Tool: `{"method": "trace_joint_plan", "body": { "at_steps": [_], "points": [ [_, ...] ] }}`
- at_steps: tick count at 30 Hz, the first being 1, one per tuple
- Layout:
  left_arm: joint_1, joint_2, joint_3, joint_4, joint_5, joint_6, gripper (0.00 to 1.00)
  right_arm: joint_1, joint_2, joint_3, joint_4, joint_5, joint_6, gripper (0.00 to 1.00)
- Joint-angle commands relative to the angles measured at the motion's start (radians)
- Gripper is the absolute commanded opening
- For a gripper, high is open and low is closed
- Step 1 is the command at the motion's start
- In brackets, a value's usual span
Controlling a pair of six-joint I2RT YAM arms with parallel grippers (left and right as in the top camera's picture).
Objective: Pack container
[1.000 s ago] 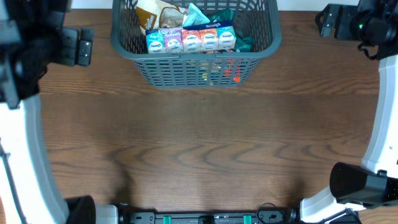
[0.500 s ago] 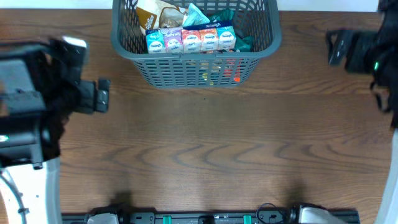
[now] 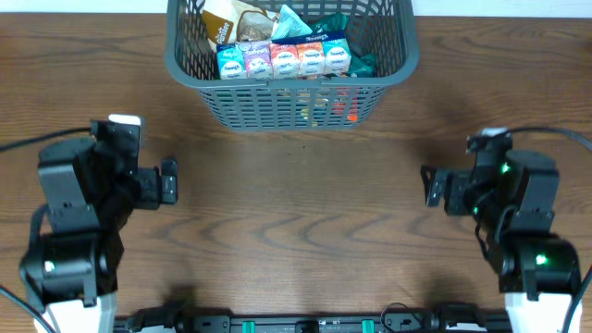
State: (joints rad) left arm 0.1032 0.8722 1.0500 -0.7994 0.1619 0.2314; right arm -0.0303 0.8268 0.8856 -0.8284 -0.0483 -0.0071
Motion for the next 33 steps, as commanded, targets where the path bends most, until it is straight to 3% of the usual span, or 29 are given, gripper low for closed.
{"method": "trace_joint_plan", "body": {
  "at_steps": [1,10,27,33],
  "points": [
    [0.002,-0.039,-0.055,0.029,0.014,-0.021,0.99,0.011,-0.034,-0.041,-0.003,0.007,0.010,0.99],
    [0.002,-0.058,-0.080,0.034,0.014,-0.020,0.99,0.011,-0.015,-0.061,-0.109,0.007,0.010,0.99],
    [0.002,-0.057,-0.080,0.031,0.014,-0.020,0.99,0.011,-0.021,-0.063,-0.115,0.007,0.010,0.99],
    [0.002,-0.057,-0.080,0.031,0.014,-0.020,0.99,0.021,-0.134,-0.063,-0.115,0.007,0.010,0.99]
  ]
}}
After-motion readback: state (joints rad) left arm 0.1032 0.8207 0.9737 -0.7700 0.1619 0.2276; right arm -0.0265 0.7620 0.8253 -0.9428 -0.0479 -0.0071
